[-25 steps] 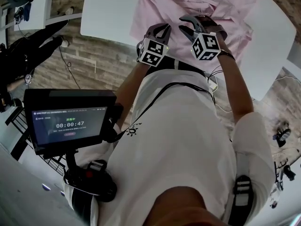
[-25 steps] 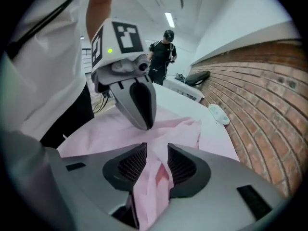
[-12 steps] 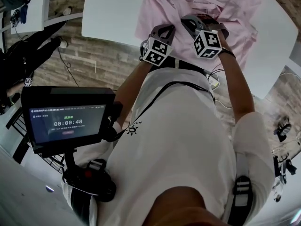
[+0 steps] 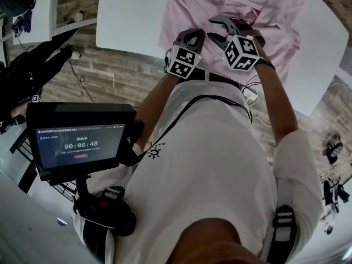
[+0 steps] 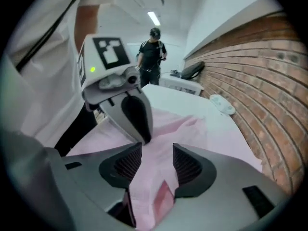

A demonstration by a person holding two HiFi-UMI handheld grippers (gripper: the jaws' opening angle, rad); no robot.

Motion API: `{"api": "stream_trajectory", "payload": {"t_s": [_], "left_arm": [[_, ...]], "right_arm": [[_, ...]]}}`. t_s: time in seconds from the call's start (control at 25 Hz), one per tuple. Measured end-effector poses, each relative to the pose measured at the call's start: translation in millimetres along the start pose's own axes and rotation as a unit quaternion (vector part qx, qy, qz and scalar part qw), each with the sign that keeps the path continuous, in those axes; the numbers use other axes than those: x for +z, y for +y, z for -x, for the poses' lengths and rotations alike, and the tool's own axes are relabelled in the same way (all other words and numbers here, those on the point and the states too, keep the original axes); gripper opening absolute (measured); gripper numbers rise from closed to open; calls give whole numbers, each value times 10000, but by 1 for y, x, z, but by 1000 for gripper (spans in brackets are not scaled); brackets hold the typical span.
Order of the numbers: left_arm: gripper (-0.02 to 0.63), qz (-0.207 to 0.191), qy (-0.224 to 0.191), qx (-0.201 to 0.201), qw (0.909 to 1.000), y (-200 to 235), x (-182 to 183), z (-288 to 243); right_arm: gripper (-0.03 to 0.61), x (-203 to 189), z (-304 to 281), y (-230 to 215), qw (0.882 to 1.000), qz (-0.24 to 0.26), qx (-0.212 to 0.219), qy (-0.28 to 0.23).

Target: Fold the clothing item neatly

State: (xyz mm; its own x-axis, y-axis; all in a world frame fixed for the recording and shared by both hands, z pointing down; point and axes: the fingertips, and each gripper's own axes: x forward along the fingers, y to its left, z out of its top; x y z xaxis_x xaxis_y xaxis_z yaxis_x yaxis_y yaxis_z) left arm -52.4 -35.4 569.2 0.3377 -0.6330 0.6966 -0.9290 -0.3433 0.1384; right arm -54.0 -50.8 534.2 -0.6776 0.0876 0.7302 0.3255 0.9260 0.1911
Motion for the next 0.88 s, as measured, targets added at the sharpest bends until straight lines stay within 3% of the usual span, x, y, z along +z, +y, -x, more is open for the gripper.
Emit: {"api": "stream_trajectory", "payload": {"t_s": [0.08, 0.16, 0.2, 0.24, 0.28, 0.36, 0.48, 0.6, 0.68, 0.84, 0.88], "left_arm": [[3, 22, 77, 31, 10000, 1, -6, -2], [3, -8, 101, 20, 9999, 0, -8, -3], [3, -7, 101, 13, 9999, 0, -8, -3], [3, 8, 104, 12, 9999, 1, -9, -2], [3, 27, 113, 14, 9999, 1, -9, -2], [3, 53, 141, 21, 9999, 3, -12, -2], [3, 59, 161, 19, 9999, 3, -13, -2], [3, 66, 190, 26, 9998, 4, -14, -2], [3, 73, 202, 25, 9998, 3, -14, -4], [3, 84, 211, 29, 9997, 5, -16, -2], [3, 90, 217, 35, 9997, 6, -17, -2]], "right_arm": [[183, -13, -17, 19, 9979, 499, 67, 410], [183, -20, -24, 18, 9987, 294, -32, 418], [154, -20, -24, 13, 9995, 39, -88, 306], [70, -18, -22, 6, 9995, -201, -134, 195], [31, -17, -18, 0, 9991, -380, -167, 128], [6, -20, -13, -8, 9987, -430, -230, 155], [38, -19, -14, -5, 9992, -350, -124, 160], [167, -19, -27, 10, 9988, -393, 72, 279], [160, -23, -31, 9, 9980, -533, -50, 337], [15, -21, -21, -9, 9917, -1259, -243, -2], [15, -21, -16, -14, 9900, -1381, -270, -71]]}}
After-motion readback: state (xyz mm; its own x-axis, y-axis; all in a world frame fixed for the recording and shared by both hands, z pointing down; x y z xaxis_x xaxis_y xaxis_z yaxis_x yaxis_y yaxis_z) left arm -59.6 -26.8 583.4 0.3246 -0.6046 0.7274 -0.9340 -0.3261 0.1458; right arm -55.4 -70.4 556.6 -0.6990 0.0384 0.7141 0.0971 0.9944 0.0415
